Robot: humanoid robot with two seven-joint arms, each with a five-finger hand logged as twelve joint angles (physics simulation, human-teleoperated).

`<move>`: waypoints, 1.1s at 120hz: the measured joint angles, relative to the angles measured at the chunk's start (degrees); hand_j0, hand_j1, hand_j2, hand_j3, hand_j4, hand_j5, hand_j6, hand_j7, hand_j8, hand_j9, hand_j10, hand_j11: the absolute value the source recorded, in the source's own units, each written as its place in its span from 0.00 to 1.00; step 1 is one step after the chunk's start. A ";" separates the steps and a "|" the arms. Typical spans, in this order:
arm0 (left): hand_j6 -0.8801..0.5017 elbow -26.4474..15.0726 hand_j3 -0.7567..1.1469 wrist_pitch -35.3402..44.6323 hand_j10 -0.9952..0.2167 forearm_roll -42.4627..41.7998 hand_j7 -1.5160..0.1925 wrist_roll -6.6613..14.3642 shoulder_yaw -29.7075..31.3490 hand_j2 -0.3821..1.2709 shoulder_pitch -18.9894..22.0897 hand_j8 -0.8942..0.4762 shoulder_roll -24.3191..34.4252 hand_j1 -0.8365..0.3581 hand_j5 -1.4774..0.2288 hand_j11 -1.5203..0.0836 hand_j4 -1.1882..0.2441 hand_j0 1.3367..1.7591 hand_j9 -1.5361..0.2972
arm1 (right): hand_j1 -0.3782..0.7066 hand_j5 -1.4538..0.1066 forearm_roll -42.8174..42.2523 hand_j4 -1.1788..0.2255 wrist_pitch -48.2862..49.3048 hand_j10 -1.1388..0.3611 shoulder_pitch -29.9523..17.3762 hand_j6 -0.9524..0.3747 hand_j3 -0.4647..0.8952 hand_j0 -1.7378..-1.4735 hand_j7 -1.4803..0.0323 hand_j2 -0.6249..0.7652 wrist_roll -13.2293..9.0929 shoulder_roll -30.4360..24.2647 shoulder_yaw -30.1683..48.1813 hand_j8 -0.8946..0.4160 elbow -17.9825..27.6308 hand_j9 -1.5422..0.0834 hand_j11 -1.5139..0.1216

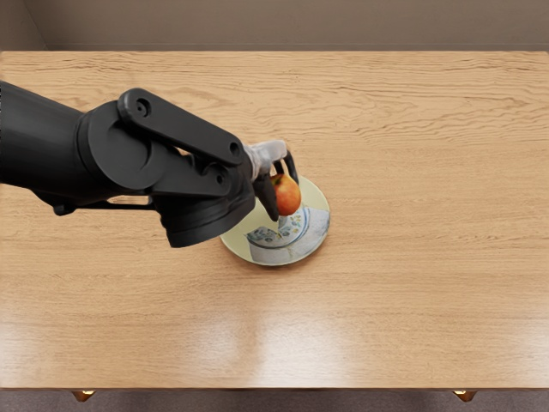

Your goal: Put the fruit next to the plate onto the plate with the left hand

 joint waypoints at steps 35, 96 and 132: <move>0.39 1.18 0.40 -0.45 0.25 -0.07 0.33 -0.02 1.13 0.39 2.21 0.30 -0.67 0.47 0.29 0.36 0.49 0.75 0.33 | 0.07 0.90 0.00 0.81 0.00 0.73 0.00 0.69 0.34 0.30 0.95 0.44 0.00 0.00 0.00 0.65 0.00 0.92 0.90; 0.34 4.03 0.40 -0.06 0.39 -0.06 0.47 -0.06 3.14 0.33 3.26 0.30 -1.41 0.52 0.45 0.51 0.49 0.76 0.46 | 0.07 0.90 0.00 0.81 0.00 0.73 0.00 0.69 0.34 0.30 0.95 0.44 0.00 0.00 0.00 0.65 0.00 0.92 0.90; 0.41 4.11 0.40 0.69 0.54 -0.43 0.63 -0.07 3.12 0.28 3.22 0.41 -1.41 0.67 0.60 0.67 0.60 0.76 0.60 | 0.07 0.90 0.00 0.81 0.00 0.73 -0.02 0.69 0.34 0.30 0.95 0.44 0.00 0.00 0.00 0.65 0.00 0.92 0.90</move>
